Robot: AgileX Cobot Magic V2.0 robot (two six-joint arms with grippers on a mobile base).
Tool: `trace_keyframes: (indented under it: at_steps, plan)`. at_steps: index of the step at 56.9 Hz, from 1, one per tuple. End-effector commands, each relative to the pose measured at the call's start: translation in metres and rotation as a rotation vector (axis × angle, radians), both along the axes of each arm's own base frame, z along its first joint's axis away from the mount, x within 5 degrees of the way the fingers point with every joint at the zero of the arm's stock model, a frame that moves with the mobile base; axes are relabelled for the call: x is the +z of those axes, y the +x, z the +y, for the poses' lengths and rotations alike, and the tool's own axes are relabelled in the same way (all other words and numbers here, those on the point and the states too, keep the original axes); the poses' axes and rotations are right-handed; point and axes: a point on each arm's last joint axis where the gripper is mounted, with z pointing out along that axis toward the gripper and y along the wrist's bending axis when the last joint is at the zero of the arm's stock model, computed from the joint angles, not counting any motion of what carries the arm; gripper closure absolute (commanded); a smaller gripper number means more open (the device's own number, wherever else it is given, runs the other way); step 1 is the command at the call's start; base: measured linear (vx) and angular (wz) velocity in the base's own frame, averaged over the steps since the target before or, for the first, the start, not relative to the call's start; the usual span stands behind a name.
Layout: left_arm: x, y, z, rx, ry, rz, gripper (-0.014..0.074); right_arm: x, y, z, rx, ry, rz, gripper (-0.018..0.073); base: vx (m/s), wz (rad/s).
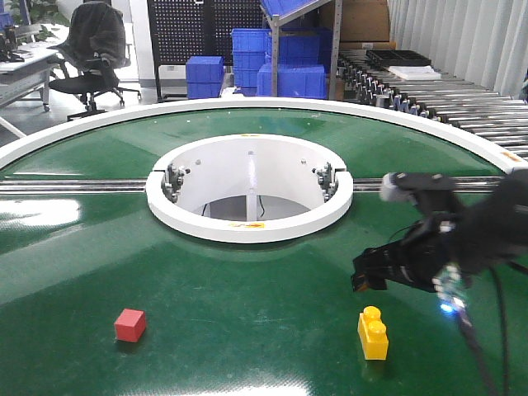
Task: Pick red and yellow blocks into blue bin
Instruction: 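Lower the right gripper over the yellow brick and close on it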
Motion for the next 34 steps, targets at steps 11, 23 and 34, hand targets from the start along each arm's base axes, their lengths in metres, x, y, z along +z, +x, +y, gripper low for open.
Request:
trace_keyframes:
  at_steps: [11,23,34]
  plan:
    - [0.018,-0.003,0.000,0.004,-0.002,-0.113,0.0097,-0.006,0.064,0.003,-0.065,-0.067,0.031,-0.0034,0.00,0.00]
    - [0.018,-0.003,0.000,0.004,-0.001,-0.113,0.0097,-0.046,0.088,0.007,-0.073,-0.064,0.097,-0.0034,0.00,0.00]
    - [0.018,-0.003,0.000,0.004,-0.001,-0.113,0.0097,-0.081,0.098,0.008,-0.101,-0.076,0.158,-0.0034,0.00,0.00]
